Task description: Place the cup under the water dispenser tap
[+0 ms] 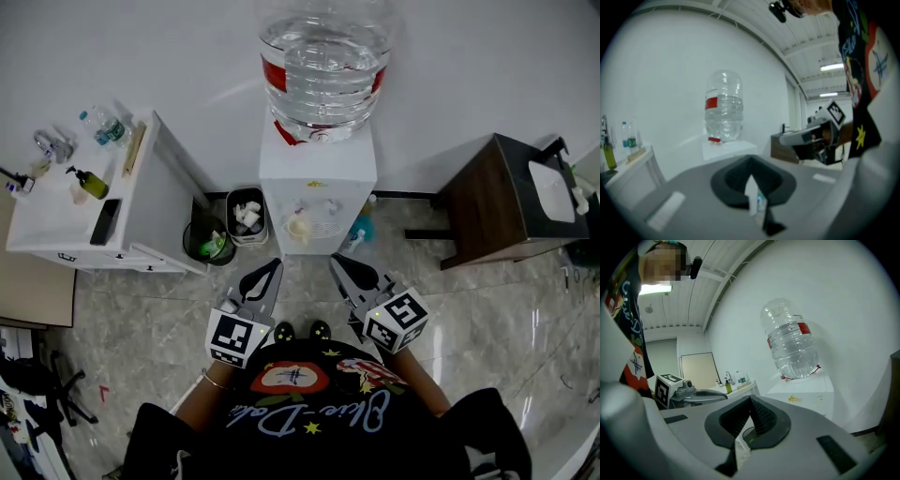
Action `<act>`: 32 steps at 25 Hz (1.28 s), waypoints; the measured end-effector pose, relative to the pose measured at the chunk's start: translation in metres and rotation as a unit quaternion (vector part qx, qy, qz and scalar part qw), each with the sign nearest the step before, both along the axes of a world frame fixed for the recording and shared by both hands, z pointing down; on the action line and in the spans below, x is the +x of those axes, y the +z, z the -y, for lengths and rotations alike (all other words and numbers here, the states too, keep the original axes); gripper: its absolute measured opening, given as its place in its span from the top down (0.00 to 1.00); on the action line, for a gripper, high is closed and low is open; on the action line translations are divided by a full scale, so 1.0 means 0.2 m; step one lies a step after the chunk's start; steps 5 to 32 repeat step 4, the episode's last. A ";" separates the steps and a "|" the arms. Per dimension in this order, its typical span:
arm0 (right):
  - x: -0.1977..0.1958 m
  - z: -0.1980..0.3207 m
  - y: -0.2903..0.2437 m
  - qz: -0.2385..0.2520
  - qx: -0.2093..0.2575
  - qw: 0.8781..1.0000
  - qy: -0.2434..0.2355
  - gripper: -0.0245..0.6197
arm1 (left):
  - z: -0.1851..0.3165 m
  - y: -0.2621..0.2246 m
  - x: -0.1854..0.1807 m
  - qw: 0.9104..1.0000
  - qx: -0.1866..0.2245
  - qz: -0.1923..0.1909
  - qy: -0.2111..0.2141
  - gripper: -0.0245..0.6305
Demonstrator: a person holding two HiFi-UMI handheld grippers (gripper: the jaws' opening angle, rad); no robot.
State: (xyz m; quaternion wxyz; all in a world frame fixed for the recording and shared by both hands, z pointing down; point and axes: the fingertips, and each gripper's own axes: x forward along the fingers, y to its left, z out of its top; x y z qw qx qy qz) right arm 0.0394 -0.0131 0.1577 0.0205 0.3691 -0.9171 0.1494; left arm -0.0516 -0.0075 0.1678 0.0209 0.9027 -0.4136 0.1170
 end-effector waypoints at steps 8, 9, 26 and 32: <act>-0.02 -0.01 0.02 0.006 -0.012 1.000 -0.010 0.94 | -0.01 0.01 -0.01 1.000 -0.006 0.000 -0.005 0.97; -0.02 -0.01 0.02 0.006 -0.012 1.000 -0.010 0.94 | -0.01 0.01 -0.01 1.000 -0.006 0.000 -0.005 0.97; -0.02 -0.01 0.02 0.006 -0.012 1.000 -0.010 0.94 | -0.01 0.01 -0.01 1.000 -0.006 0.000 -0.005 0.97; -0.02 -0.01 0.02 0.006 -0.012 1.000 -0.010 0.94 | -0.01 0.01 -0.01 1.000 -0.006 0.000 -0.005 0.97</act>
